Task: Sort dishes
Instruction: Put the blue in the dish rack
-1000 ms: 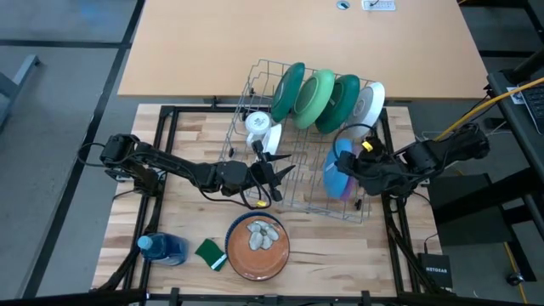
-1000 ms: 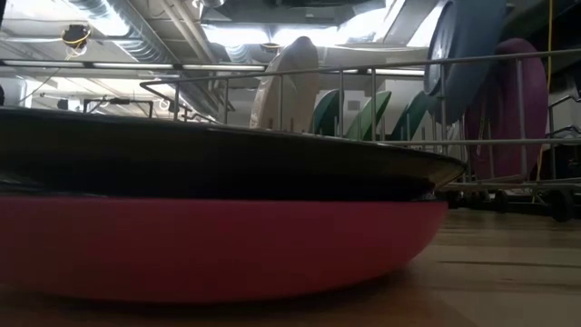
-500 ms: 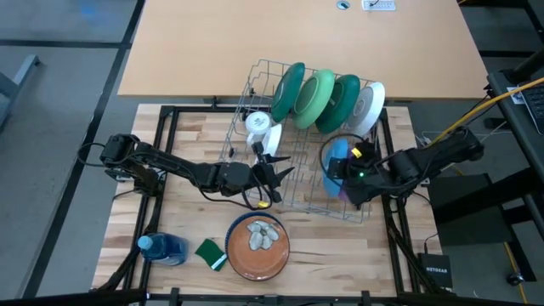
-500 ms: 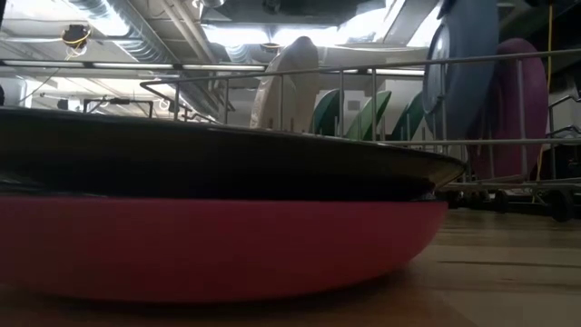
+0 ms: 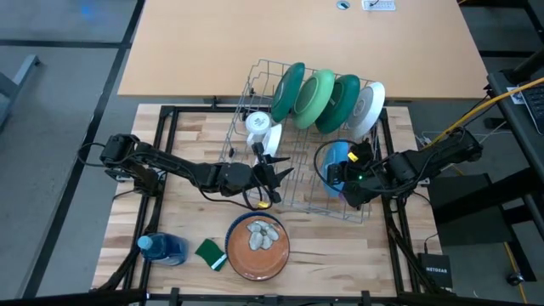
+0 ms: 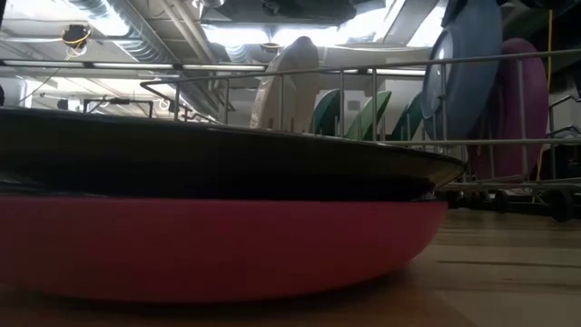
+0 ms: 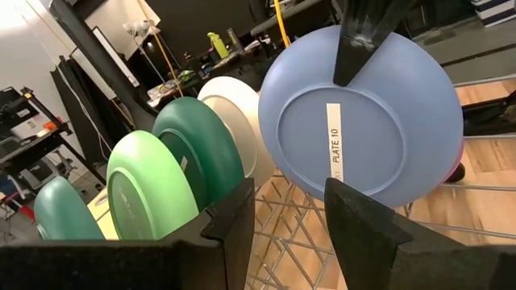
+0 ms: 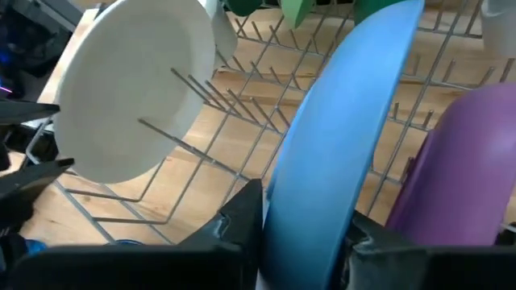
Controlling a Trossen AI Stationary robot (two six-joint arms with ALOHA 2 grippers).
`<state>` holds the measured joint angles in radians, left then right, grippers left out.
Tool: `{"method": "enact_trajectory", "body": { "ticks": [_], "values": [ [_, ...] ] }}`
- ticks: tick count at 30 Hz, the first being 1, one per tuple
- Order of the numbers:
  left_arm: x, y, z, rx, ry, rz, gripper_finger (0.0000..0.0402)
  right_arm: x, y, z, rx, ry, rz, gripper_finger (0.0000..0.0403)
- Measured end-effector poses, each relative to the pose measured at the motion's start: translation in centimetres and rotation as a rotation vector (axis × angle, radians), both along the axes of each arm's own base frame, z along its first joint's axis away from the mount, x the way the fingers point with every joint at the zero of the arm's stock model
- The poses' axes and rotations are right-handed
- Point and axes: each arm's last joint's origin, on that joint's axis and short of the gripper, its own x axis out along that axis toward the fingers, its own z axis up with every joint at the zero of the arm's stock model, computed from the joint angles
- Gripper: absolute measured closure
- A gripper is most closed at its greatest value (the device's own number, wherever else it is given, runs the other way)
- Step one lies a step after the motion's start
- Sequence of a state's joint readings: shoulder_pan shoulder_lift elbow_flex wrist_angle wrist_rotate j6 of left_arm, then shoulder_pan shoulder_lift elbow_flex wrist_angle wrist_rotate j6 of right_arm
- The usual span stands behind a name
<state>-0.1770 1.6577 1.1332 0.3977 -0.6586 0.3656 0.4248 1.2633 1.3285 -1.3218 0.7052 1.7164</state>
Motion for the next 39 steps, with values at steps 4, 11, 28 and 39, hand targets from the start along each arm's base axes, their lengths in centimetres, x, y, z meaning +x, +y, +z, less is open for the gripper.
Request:
{"method": "enact_trajectory", "body": {
  "ticks": [4, 11, 28, 39],
  "values": [
    [0.0, 0.0, 0.0, 0.0, 0.0, 0.0, 0.0261, -0.1, 0.0, -0.1, -0.005, 0.017, 0.002, 0.0317],
    [0.0, 0.0, 0.0, 0.0, 0.0, 0.0, 0.0261, -0.2, 0.0, -0.1, 0.008, 0.061, 0.052, 0.0296],
    [0.0, 0.0, 0.0, 0.0, -0.001, 0.0, 0.0261, -0.9, -0.1, -0.4, 0.036, 0.162, 0.069, 0.0262],
    [0.0, 0.0, 0.0, -0.022, -0.012, 0.002, 0.0261, -0.6, -1.1, -0.6, 0.153, 0.21, 0.04, 0.0262]
  ]
}}
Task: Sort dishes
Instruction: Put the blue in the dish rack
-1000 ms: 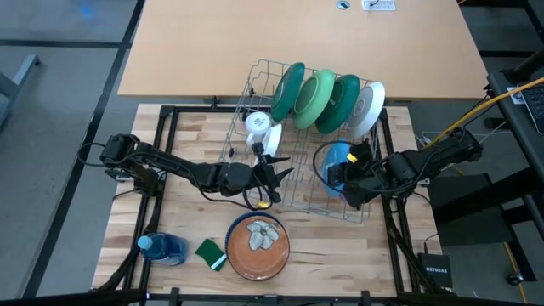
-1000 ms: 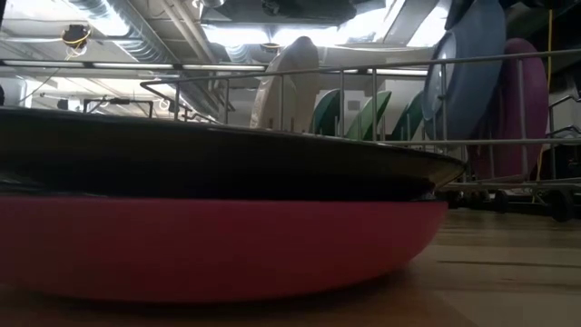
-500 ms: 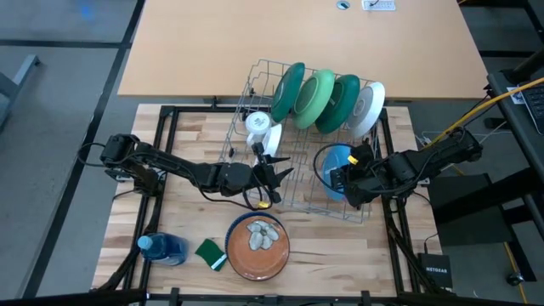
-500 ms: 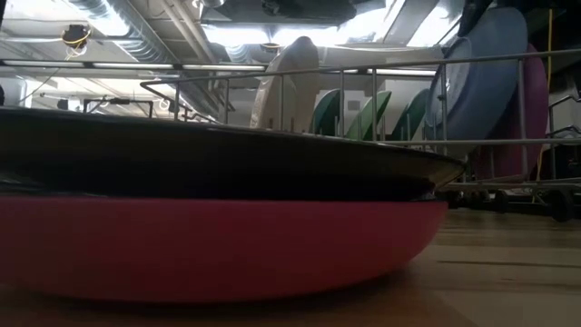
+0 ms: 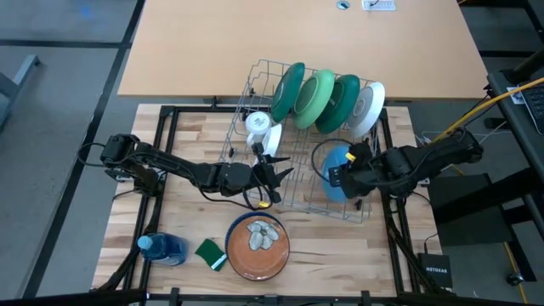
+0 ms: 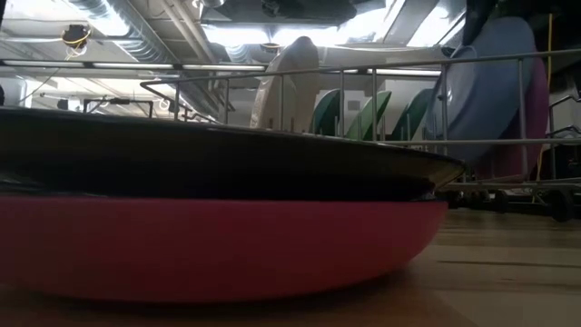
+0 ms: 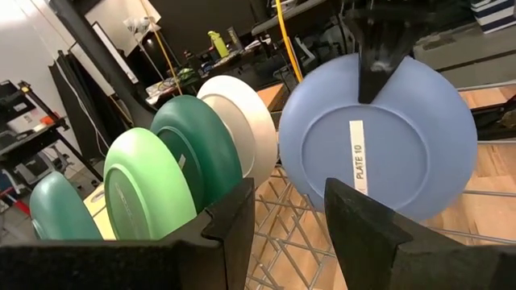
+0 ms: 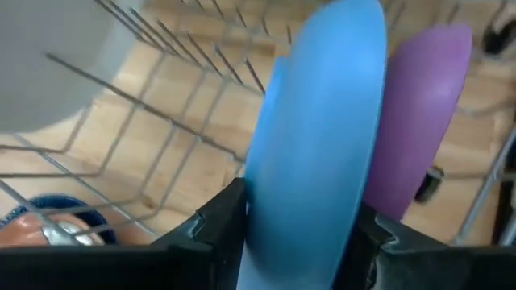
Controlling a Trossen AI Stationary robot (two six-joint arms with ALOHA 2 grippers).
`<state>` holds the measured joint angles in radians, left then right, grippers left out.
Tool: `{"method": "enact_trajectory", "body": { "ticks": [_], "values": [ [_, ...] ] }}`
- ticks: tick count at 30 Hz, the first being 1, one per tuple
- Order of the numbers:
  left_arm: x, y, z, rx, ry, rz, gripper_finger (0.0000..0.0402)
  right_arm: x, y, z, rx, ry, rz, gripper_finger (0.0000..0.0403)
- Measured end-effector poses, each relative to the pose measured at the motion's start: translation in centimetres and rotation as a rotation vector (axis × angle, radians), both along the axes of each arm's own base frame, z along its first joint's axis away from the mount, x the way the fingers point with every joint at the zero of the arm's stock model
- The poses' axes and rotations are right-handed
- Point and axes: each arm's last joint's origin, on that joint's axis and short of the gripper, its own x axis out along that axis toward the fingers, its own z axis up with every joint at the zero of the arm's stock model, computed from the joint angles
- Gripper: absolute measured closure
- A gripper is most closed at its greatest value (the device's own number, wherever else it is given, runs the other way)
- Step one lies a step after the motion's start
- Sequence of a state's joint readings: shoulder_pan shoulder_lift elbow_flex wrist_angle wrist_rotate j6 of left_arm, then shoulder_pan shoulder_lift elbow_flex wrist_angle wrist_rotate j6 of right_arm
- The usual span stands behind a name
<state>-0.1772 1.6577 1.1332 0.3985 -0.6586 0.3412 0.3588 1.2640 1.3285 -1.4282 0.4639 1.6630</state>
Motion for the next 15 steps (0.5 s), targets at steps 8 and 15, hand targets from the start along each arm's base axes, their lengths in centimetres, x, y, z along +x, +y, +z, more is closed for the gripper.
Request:
{"method": "enact_trajectory", "body": {
  "ticks": [8, 15],
  "values": [
    [0.0, 0.0, 0.0, -0.001, 0.001, 0.0, 0.0261, 0.9, -1.2, 0.0, 0.05, 0.024, 0.075, 0.0262],
    [0.0, 0.0, -0.2, 0.003, 0.024, 0.0, 0.0261, 1.2, -3.0, 0.0, 0.046, 0.044, 0.054, 0.0262]
  ]
}}
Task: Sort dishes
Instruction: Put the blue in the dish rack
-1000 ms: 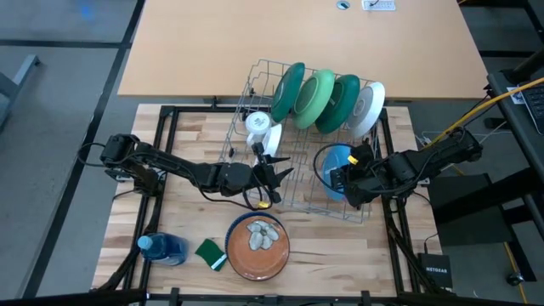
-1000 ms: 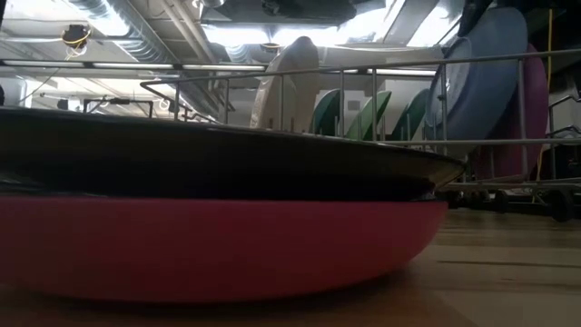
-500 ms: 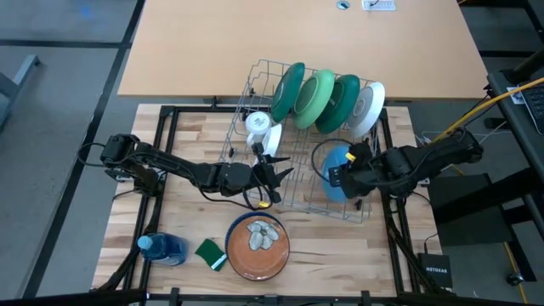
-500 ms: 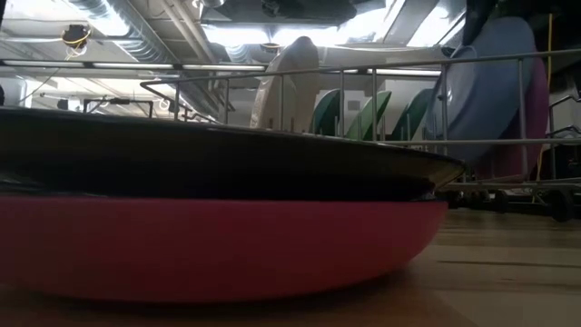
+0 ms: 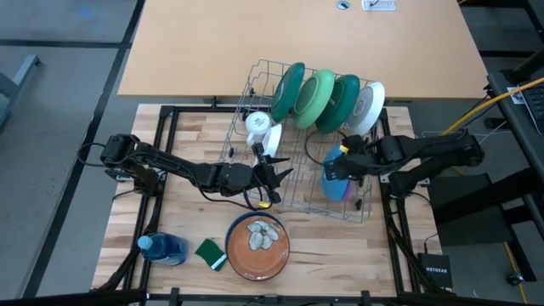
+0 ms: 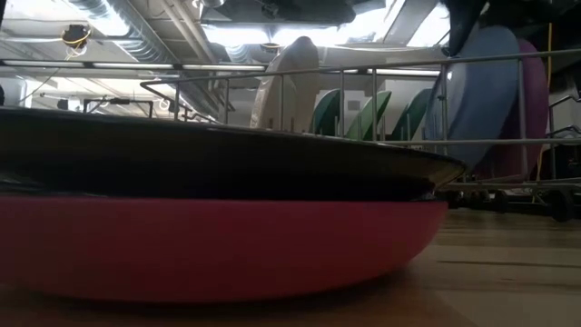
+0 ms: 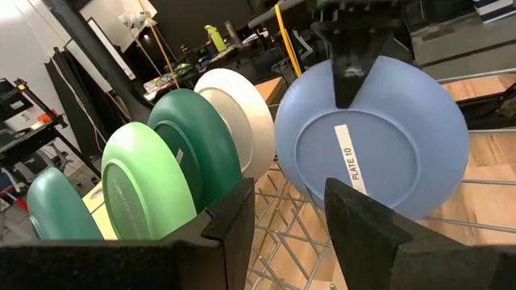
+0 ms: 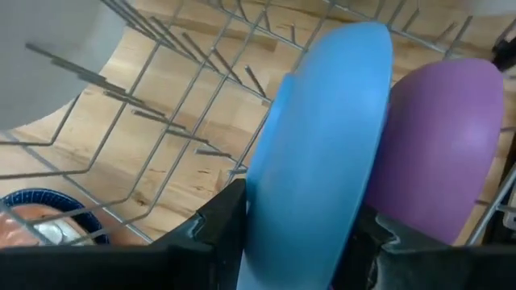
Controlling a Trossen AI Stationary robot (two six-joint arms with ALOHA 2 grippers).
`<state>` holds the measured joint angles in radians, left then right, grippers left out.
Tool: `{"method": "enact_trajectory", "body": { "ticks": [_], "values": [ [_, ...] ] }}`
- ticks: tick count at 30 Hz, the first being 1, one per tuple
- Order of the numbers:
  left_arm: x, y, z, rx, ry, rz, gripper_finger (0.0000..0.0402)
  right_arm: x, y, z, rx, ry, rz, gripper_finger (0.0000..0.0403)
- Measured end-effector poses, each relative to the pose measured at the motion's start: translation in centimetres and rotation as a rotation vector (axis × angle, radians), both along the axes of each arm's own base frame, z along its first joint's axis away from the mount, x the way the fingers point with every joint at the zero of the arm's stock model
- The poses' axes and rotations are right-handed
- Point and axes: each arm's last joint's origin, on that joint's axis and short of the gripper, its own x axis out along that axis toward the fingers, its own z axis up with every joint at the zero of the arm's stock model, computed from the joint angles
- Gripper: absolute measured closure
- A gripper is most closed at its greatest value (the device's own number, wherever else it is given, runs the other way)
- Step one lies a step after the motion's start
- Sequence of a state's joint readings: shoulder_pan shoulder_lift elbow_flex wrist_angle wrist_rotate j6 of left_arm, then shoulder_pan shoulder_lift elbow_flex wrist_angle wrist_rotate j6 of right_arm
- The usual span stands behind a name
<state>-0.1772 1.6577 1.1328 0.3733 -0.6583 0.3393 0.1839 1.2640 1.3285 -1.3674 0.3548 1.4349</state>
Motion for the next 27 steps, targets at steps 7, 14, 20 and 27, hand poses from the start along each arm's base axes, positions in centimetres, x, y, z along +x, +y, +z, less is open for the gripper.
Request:
{"method": "enact_trajectory", "body": {
  "ticks": [7, 14, 20, 27],
  "values": [
    [0.0, 0.0, 0.0, 0.0, -0.001, 0.0, 0.0261, 0.1, -1.5, -0.1, 0.075, 0.023, -0.027, 0.0262],
    [0.0, 0.0, 0.0, 0.0, 0.0, 0.0, 0.0261, 0.2, -2.0, -0.1, 0.1, 0.042, 0.028, 0.0262],
    [0.0, 0.0, 0.0, 0.0, -0.001, 0.0, 0.0261, 0.3, -1.9, -0.1, 0.097, 0.03, 0.041, 0.0262],
    [0.0, 0.0, 0.0, 0.0, -0.001, 0.0, 0.0261, 0.6, -1.9, 0.0, 0.095, 0.004, 0.05, 0.0262]
  ]
}}
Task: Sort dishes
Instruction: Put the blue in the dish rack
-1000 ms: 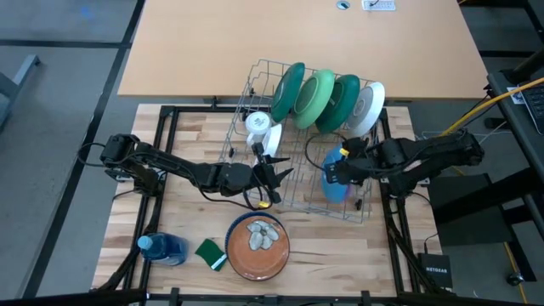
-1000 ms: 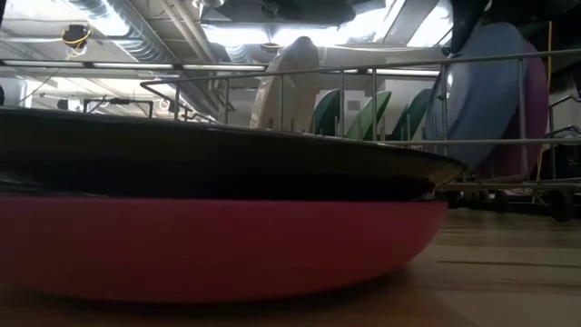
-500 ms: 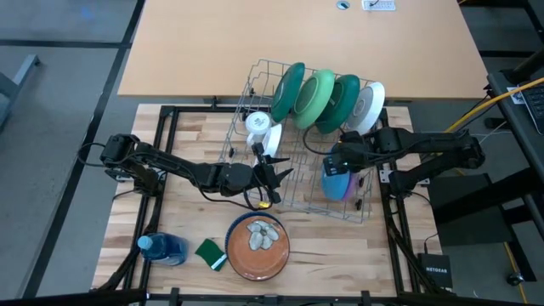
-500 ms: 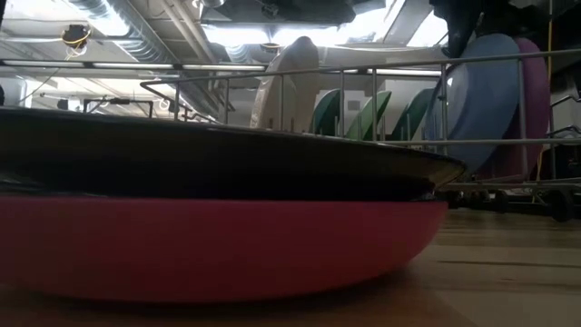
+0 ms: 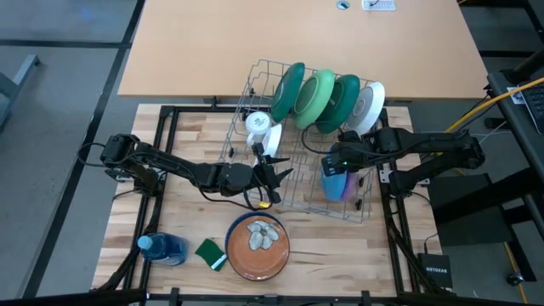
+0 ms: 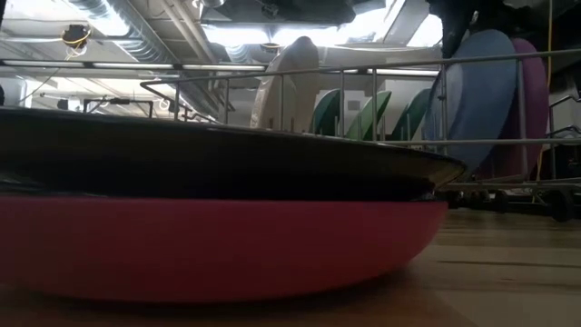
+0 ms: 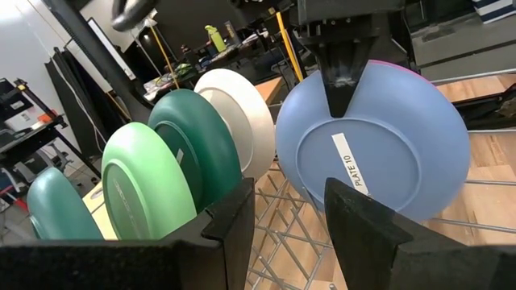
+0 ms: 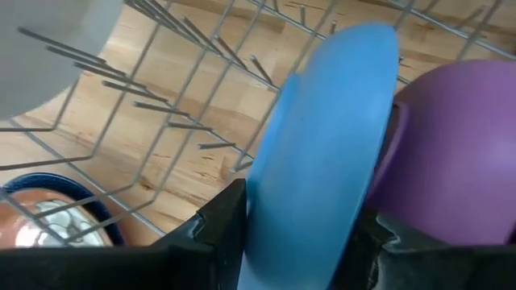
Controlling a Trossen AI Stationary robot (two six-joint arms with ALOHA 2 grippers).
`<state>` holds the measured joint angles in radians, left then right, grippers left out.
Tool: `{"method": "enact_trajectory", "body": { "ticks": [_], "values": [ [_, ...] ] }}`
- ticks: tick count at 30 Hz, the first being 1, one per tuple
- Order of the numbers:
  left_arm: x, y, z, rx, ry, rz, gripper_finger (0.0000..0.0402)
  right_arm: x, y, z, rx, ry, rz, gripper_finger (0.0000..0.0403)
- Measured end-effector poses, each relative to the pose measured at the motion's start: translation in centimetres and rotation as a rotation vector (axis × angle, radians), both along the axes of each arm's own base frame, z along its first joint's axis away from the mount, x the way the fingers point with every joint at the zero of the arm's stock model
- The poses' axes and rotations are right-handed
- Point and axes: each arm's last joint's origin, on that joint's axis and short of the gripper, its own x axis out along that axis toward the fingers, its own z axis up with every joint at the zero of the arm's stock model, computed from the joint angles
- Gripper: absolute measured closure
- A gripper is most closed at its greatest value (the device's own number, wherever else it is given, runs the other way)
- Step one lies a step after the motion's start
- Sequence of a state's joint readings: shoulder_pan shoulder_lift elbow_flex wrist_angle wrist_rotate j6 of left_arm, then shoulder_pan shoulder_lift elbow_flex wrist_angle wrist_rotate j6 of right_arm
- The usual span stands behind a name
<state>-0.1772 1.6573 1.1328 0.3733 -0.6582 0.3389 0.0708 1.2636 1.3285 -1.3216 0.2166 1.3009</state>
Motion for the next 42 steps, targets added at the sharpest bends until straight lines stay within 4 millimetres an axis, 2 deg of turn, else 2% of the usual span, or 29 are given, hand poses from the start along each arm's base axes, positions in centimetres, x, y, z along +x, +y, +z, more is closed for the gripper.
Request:
{"method": "enact_trajectory", "body": {
  "ticks": [31, 36, 42],
  "values": [
    [-0.1, -0.3, -0.2, -0.023, 0.01, -0.005, 0.0261, 0.3, -0.1, 0.1, -0.05, -0.03, 0.037, 0.0262],
    [-1.5, -1.9, 1.5, 0.013, 0.001, -0.06, 0.0261, 0.3, 0.0, 0.1, -0.047, -0.024, 0.047, 0.0262],
    [-4.8, -3.2, 4.3, 0.025, 0.042, -0.121, 0.0261, 0.0, 0.0, 0.0, -0.04, 0.016, 0.092, 0.0262]
  ]
}}
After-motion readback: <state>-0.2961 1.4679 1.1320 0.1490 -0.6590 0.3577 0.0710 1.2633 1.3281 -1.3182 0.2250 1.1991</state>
